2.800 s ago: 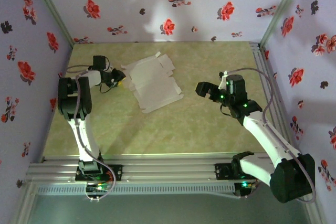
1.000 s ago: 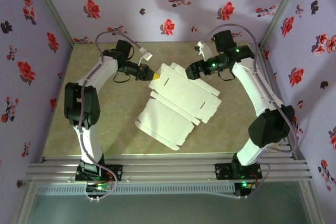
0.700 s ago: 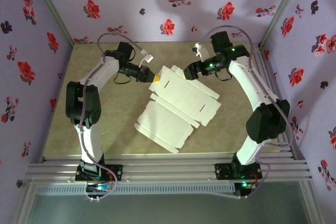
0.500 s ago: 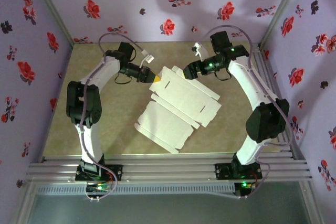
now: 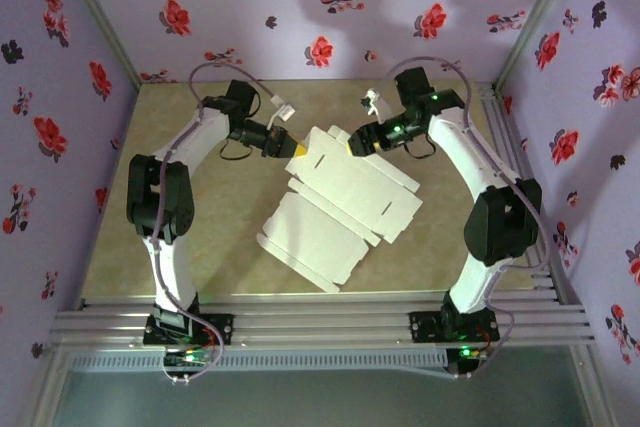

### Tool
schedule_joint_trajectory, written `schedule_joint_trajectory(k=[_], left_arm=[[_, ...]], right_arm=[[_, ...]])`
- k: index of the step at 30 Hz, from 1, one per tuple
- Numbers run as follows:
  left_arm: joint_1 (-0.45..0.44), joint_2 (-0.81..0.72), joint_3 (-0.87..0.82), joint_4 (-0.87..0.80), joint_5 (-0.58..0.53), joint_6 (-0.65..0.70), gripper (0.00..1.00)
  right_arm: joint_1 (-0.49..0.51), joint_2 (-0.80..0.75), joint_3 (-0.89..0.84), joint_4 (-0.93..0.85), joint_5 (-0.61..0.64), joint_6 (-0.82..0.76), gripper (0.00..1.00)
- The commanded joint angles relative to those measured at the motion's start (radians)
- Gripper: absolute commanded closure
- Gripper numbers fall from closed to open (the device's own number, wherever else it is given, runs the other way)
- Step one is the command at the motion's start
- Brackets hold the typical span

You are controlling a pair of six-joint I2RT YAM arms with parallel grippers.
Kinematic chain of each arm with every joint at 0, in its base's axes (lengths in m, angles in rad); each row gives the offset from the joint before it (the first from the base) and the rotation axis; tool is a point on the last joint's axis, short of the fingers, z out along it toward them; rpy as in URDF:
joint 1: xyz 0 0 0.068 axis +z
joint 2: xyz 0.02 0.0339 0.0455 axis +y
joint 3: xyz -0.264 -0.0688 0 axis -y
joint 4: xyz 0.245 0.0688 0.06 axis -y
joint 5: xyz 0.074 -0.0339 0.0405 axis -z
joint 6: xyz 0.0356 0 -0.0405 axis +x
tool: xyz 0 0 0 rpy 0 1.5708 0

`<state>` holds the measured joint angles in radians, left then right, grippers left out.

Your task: Fold the paper box

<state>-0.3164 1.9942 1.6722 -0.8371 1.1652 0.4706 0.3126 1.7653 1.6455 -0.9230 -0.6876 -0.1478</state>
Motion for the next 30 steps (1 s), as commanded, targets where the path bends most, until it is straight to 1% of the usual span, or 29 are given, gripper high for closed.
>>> schedule_joint_trajectory(k=[1,4,8,13,19,25,30], left_arm=[[-0.01,-0.028,-0.012,0.036,-0.011,-0.019,0.96],[-0.013,-0.021,-0.009,0.042,-0.021,-0.031,0.96],[-0.019,-0.01,0.0,0.044,-0.028,-0.042,0.96],[-0.025,-0.009,0.003,0.054,-0.031,-0.051,0.96],[-0.026,0.0,0.017,0.056,-0.05,-0.066,0.96],[-0.029,0.014,0.026,0.058,-0.062,-0.076,0.96],[-0.037,0.009,0.027,0.078,-0.067,-0.091,0.96]], right_arm=[[0.003,-0.046,-0.025,0.021,0.019,0.016,0.37],[0.009,-0.055,-0.028,0.009,0.093,0.018,0.46],[0.02,-0.069,-0.051,0.019,0.123,0.025,0.56],[0.036,-0.088,-0.068,0.024,0.143,0.027,0.62],[0.085,-0.14,-0.101,0.033,0.278,0.023,0.7],[0.111,-0.195,-0.14,0.054,0.308,0.034,0.76],[0.167,-0.209,-0.161,0.057,0.402,0.035,0.87]])
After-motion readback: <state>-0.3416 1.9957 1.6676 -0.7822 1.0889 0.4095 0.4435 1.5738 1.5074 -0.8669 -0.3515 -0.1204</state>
